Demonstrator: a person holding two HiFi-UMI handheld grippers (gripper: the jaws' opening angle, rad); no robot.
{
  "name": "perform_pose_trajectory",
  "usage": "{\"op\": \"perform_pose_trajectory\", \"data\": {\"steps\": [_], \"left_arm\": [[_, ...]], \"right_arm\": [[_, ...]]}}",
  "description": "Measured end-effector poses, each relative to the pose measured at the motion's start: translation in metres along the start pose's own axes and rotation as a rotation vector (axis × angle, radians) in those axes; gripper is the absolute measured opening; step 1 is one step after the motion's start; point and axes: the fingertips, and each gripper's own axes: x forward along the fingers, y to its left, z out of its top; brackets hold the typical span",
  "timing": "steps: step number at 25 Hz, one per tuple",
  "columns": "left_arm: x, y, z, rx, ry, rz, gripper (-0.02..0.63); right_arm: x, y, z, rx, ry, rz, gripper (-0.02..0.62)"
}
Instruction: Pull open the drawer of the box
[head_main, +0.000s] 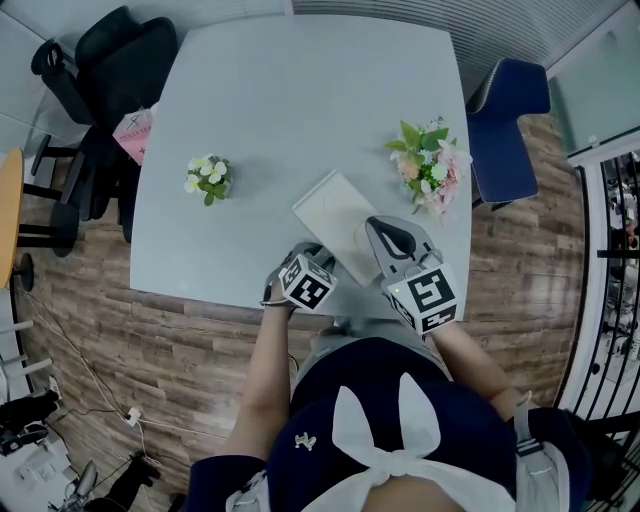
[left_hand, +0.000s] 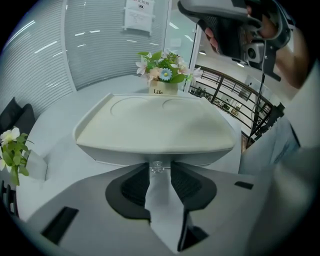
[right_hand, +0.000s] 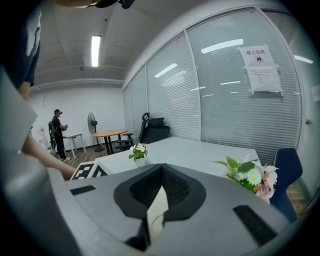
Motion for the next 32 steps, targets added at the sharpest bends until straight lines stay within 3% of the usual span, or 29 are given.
{"op": "perform_pose_trajectory", "data": {"steps": [8,10,32], "left_arm": [[0.0015,0.0010,-0.0016,0.001,0.009,0.007,0.128],[0.0015,0.0036,-0.0018,0.007,0.007,0.028,0.087],[-0.0001,0.0044,-0.0012,0.005,-0.006,0.035,0.086]], "right_arm": [[-0.0006,-0.0010,-0.0024,0.006,-0.001,0.002,0.005],[-0.0018,-0.0010,-0.0032,0.006,0.001,0.002,0.005],[-0.0068,0.0014,-0.0055,-0.001,0.011,-0.006,0.005]]}}
